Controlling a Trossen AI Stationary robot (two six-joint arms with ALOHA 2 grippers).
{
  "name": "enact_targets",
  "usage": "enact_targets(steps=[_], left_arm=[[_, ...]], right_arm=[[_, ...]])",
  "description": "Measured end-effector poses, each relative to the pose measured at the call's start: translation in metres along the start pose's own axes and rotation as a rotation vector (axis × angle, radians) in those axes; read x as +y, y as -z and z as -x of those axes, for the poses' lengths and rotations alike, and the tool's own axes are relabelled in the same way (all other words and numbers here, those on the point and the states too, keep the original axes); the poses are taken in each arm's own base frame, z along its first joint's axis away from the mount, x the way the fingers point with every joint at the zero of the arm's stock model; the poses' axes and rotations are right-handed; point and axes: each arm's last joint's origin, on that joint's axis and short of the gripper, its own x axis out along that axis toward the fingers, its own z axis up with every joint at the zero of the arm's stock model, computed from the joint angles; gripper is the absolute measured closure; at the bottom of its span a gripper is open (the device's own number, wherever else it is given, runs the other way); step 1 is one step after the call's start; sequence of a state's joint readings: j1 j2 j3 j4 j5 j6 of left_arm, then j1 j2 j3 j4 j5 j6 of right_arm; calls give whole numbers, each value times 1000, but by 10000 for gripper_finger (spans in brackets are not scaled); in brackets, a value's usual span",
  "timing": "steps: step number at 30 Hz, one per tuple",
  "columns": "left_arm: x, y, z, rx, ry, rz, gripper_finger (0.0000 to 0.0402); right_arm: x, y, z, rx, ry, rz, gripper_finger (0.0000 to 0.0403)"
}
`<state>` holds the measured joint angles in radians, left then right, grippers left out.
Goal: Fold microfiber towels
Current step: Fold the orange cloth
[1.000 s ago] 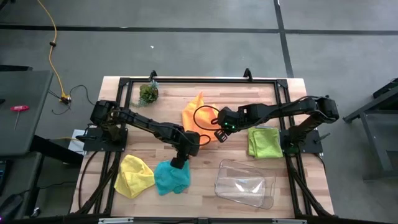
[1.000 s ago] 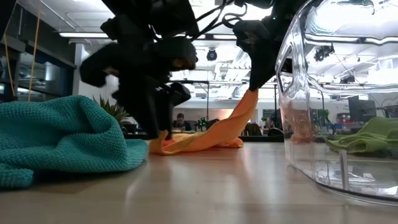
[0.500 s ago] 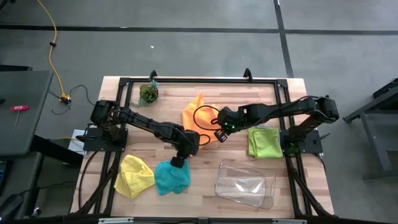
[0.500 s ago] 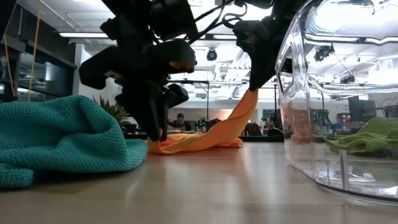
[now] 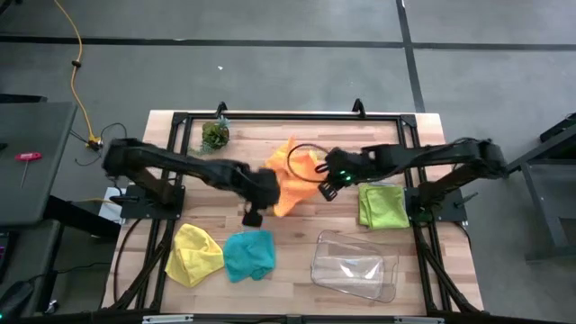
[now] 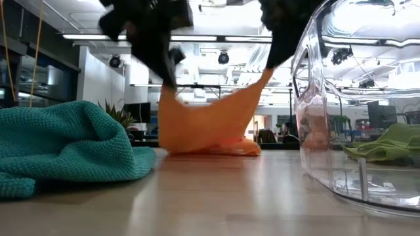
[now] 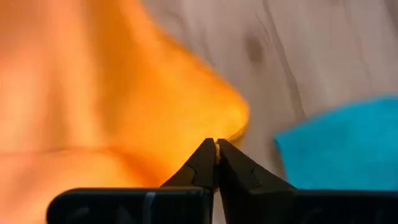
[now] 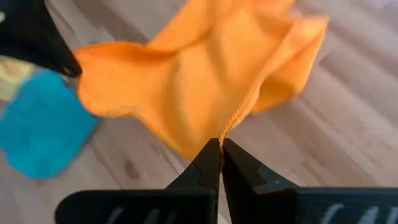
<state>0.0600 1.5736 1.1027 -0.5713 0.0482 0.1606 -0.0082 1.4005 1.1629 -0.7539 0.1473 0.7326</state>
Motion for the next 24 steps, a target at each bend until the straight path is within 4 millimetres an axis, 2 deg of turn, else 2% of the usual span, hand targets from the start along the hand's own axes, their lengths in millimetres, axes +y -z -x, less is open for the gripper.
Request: enact_targets(steps=[5,11,15,18,20,24], left_arm=[[20,2,84,-244,-191,77,401],[39,19,163,-511,-465,175,401],[47,31,199,-632,-646,249,401],[53,37,218,-708,-784,316,401],[57,38,226,-755,-850,345,401],[67,36,234,-795,-949,299,401]], right_arm=[[-19,-9,43,-125,-43,-55,403],[-42,-30,82,-349,-136,-107,403],[-54,-44,99,-488,-199,-121,403],[-65,-53,105,-558,-201,-141,403],[-72,-60,108,-598,-203,-145,403],[-86,-75,111,-675,-221,-147,403]])
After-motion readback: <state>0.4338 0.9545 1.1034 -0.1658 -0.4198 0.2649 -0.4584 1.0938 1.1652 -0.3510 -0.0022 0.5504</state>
